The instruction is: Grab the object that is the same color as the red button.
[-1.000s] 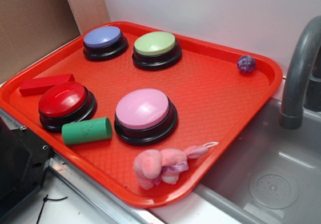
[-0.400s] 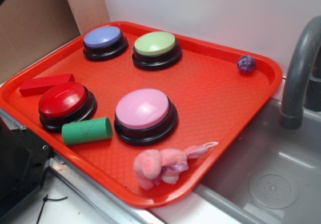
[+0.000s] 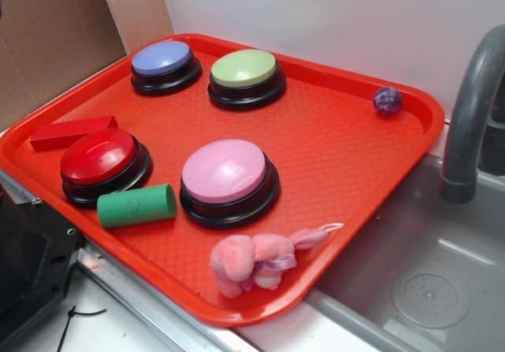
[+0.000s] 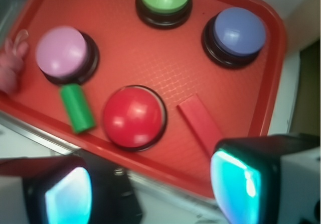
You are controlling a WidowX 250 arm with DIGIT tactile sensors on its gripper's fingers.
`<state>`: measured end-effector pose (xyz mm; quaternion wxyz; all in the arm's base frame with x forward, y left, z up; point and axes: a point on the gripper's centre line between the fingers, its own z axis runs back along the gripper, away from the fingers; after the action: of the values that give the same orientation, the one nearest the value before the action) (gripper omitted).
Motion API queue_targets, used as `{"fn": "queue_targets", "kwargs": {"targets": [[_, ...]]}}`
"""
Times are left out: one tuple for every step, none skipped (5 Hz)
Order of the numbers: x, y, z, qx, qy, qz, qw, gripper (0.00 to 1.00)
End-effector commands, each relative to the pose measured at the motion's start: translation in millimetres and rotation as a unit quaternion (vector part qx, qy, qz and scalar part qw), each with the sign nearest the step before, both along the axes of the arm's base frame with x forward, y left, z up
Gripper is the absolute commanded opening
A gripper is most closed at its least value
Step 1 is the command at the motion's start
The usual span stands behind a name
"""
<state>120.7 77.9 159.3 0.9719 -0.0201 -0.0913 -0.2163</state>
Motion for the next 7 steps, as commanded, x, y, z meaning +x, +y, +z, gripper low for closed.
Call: {"fn": "queue_targets", "kwargs": {"targets": [[17.9,30.9,-43.4,0.059,-0.025,-0.091,0.994,1.00],[19.0,35.7,-62.4,0.073,-0.025,-0.135,0.988,1.00],[19.3,41.4,-81.3,0.076,-0.022,-0.150,0.986,1.00],[20.3,47.6,-95.5,0.070,-0.034,-0.161,0.984,1.00],[22.6,57.8,-112.2,0.047,-0.035,-0.167,0.984,1.00],[28.7,64.4,-129.1,0.036,-0.032,-0.168,0.985,1.00],[33.6,66.9,-146.8,0.038,-0.007,-0.167,0.985,1.00]]}}
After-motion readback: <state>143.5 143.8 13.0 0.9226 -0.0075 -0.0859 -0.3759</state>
